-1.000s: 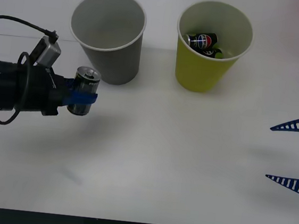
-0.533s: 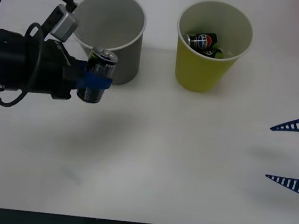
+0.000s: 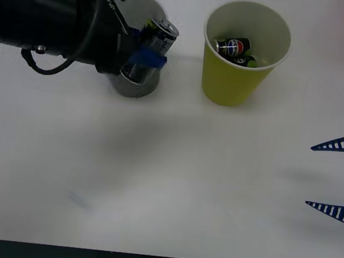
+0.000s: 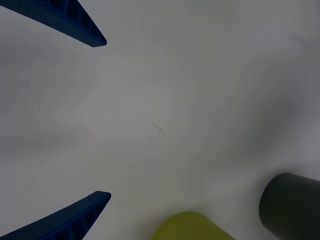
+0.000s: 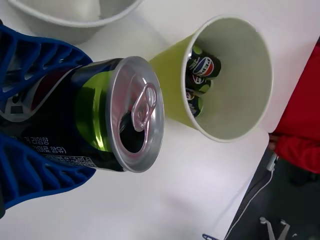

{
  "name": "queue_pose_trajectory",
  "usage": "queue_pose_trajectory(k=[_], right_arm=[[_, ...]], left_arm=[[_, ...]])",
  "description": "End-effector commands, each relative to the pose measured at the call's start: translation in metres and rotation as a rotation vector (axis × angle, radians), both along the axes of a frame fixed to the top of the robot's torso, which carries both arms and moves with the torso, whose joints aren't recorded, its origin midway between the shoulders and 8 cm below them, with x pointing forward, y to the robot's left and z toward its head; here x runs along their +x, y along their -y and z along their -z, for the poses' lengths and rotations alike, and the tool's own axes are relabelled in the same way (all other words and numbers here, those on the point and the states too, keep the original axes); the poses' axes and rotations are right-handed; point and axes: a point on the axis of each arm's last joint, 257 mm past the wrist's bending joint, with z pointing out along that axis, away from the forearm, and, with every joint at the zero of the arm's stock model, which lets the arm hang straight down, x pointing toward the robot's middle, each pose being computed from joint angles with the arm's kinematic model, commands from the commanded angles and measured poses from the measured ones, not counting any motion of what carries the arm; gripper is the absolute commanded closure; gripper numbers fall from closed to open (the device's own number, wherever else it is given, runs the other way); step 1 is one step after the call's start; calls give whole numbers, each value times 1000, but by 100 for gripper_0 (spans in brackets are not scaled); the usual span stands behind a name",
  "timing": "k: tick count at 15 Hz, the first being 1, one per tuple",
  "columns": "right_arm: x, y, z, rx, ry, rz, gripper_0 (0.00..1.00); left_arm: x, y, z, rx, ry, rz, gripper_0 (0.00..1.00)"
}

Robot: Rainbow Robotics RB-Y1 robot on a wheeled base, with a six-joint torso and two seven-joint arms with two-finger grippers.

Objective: Put the can into the green bin and the plastic bottle into the gray bin

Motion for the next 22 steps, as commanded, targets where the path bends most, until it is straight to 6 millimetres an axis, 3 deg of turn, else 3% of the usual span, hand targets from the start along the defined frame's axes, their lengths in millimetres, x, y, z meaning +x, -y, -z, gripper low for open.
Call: queue_pose_trajectory(k=[1, 7, 13, 18, 22], right_arm=[[0, 0, 0, 0, 0, 0, 0], [0, 0, 0, 0, 0, 0, 0], [0, 0, 0, 0, 0, 0, 0], [0, 0, 0, 0, 0, 0, 0], [0, 0, 0, 0, 0, 0, 0]], left_arm=[[24, 27, -14, 27, -11, 17, 100], [80, 87, -38, 104, 6, -32, 100], [119, 141, -36, 169, -62, -60, 100], [139, 173, -20, 208, -5, -76, 100], [142, 183, -15, 201, 15, -78, 100]])
